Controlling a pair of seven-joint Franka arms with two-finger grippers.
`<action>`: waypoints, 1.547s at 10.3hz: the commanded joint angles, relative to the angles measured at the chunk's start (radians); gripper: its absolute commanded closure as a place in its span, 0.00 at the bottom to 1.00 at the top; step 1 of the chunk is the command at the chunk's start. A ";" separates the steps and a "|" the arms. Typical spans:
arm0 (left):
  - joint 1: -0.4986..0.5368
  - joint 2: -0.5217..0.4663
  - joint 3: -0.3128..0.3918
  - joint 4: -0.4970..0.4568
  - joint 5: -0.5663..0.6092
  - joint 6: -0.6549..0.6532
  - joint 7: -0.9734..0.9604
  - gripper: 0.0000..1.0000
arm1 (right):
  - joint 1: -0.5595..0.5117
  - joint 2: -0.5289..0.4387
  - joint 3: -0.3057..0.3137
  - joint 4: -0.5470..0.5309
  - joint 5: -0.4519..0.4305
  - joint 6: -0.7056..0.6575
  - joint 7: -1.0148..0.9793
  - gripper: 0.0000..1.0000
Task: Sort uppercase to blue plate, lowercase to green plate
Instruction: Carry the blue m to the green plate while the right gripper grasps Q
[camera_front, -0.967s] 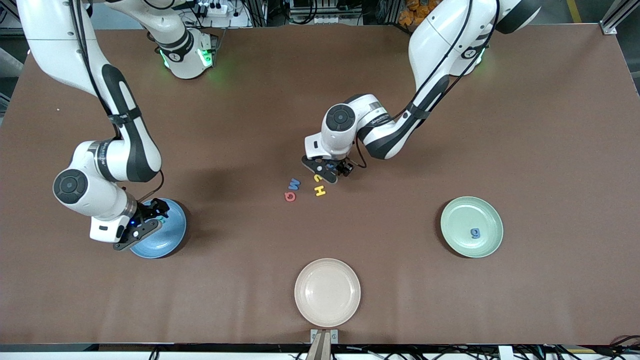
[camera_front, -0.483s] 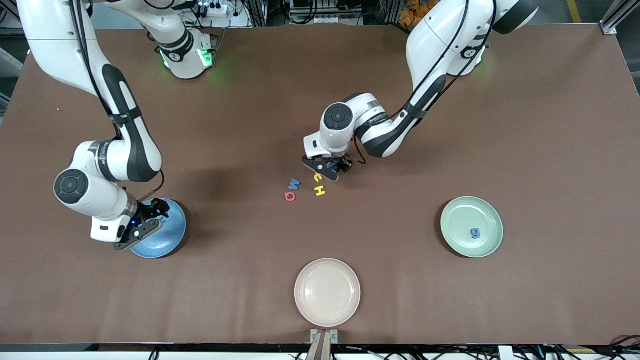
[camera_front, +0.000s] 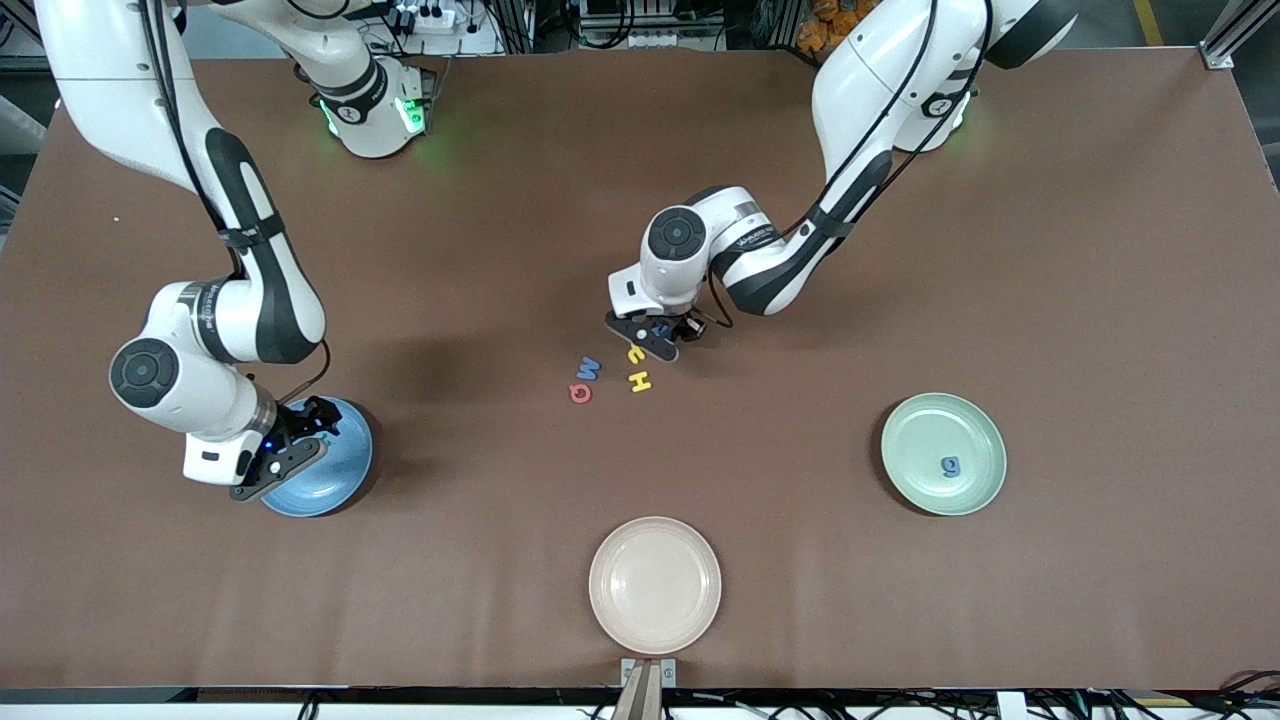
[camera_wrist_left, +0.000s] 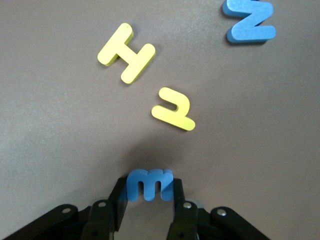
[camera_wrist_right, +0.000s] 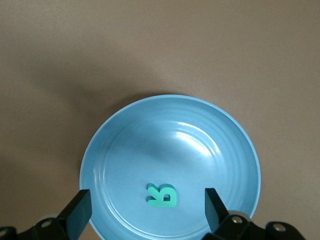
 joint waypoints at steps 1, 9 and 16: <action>0.028 -0.047 0.000 -0.006 0.033 -0.047 -0.018 1.00 | 0.019 0.005 0.003 0.022 0.005 -0.008 0.006 0.00; 0.541 -0.266 -0.014 -0.009 0.013 -0.389 0.231 1.00 | 0.353 0.110 0.005 0.140 0.053 -0.006 0.678 0.00; 0.775 -0.225 0.005 0.035 -0.023 -0.303 0.453 0.00 | 0.562 0.253 0.002 0.255 0.191 -0.005 0.911 0.00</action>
